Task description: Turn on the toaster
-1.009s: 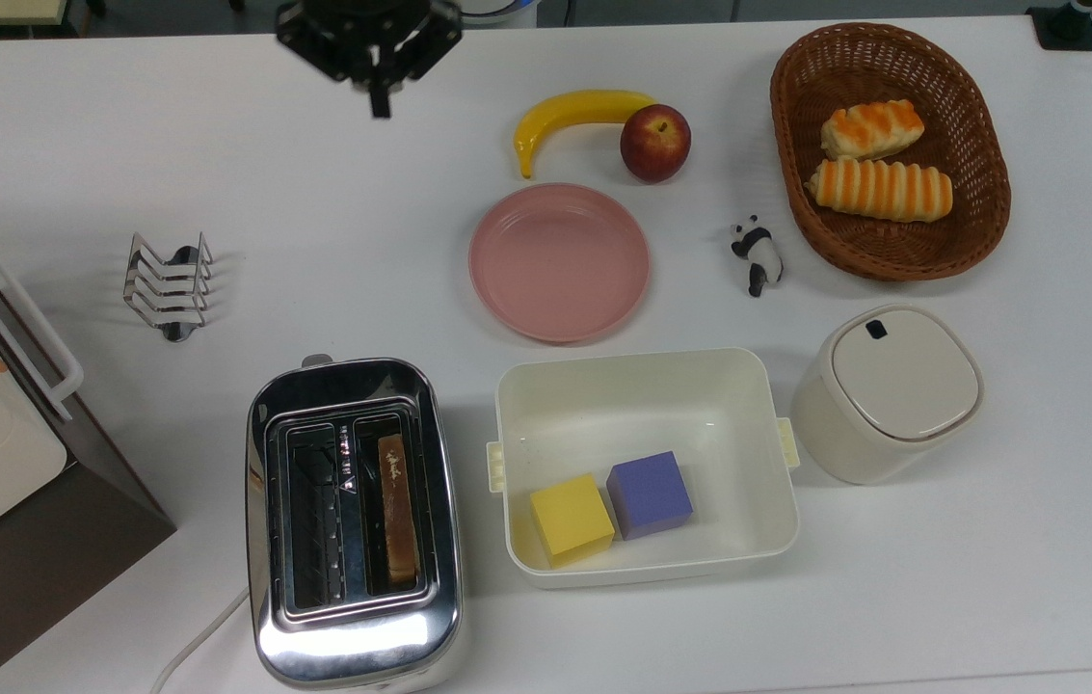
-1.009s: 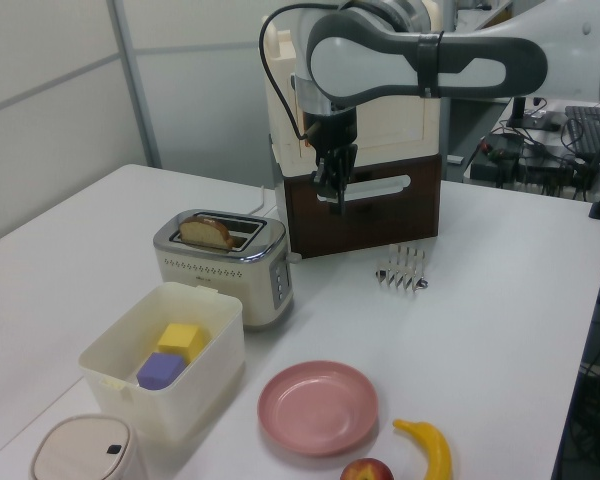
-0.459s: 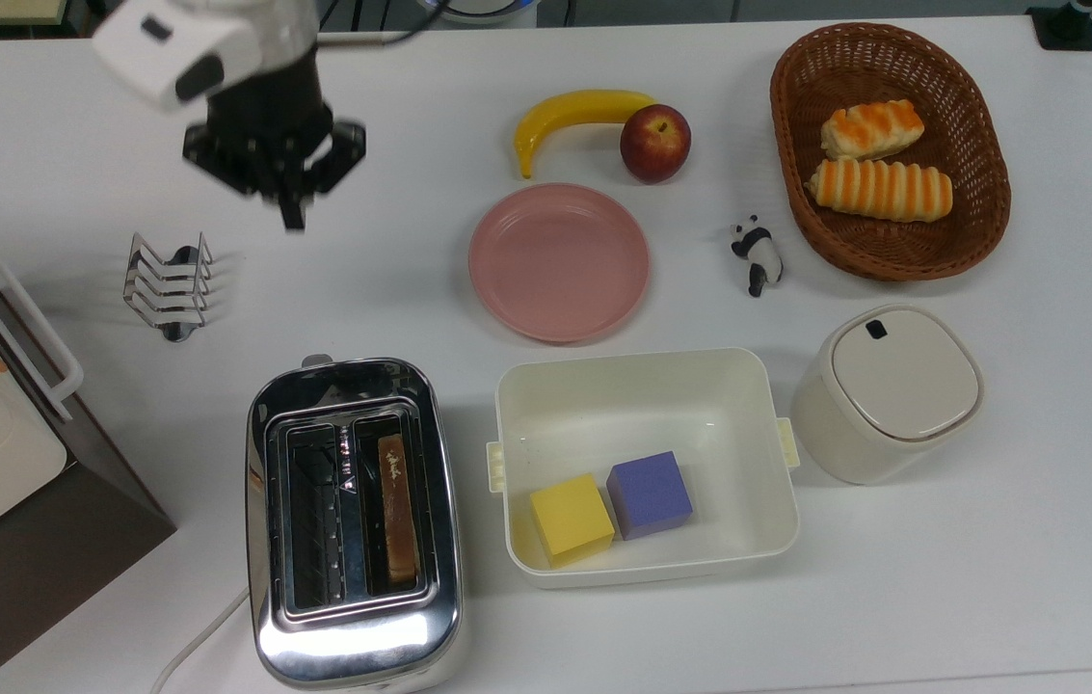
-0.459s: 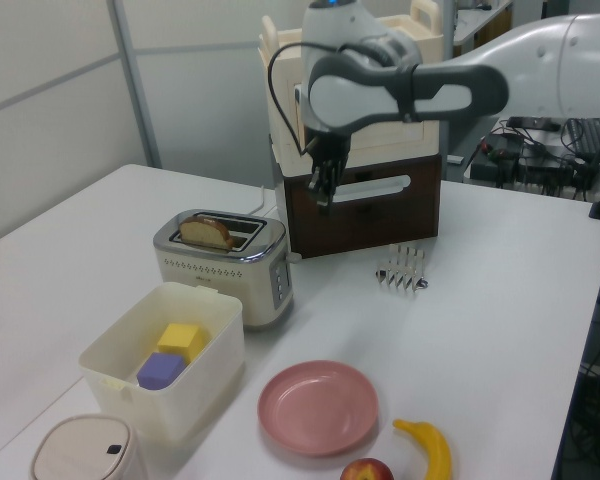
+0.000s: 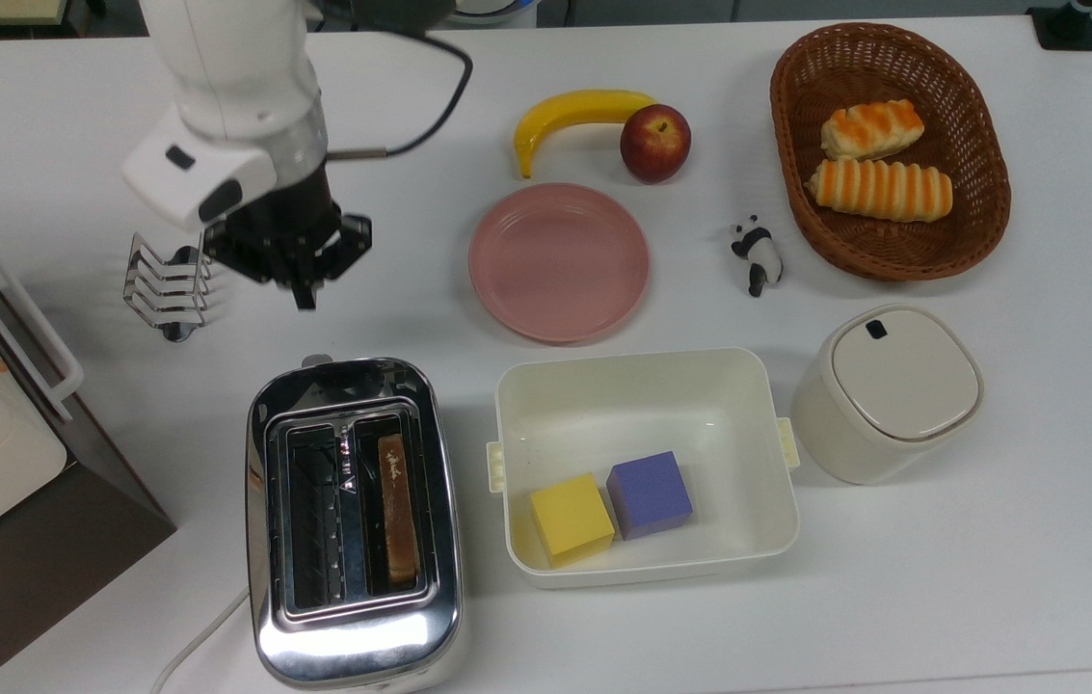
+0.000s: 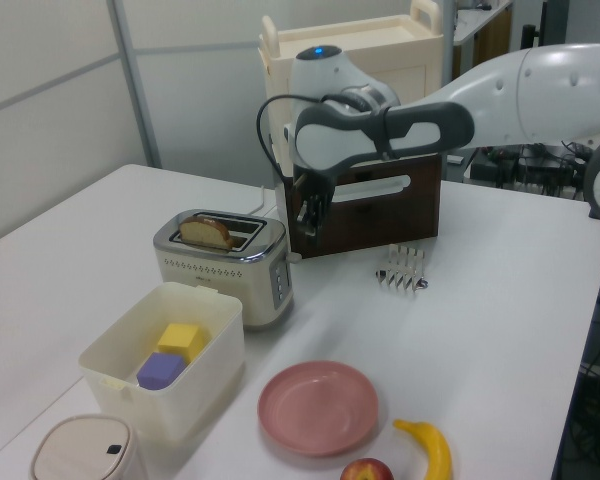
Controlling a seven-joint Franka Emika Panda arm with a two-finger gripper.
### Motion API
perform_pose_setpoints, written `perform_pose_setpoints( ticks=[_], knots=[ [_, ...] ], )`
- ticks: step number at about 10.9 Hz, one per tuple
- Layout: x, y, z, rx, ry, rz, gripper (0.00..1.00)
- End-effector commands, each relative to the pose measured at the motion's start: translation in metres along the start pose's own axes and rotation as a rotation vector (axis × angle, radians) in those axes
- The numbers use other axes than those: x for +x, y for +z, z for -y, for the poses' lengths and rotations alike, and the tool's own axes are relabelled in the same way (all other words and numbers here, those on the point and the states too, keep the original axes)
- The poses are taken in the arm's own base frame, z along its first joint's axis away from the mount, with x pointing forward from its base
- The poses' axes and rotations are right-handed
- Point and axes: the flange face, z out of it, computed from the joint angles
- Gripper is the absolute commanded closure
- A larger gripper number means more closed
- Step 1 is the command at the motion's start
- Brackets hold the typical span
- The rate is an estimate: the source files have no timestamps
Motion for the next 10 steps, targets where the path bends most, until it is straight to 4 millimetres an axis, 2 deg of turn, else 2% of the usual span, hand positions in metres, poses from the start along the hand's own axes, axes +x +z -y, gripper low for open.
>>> perform_pose_setpoints(
  ticks=[1,5,10],
  knots=[
    [0.010,0.020,0.001,-0.007,-0.018,-0.075,1.00],
    [0.011,0.036,0.004,-0.009,-0.032,-0.056,1.00],
    [0.017,0.070,0.006,-0.007,-0.036,-0.068,1.00]
  ],
)
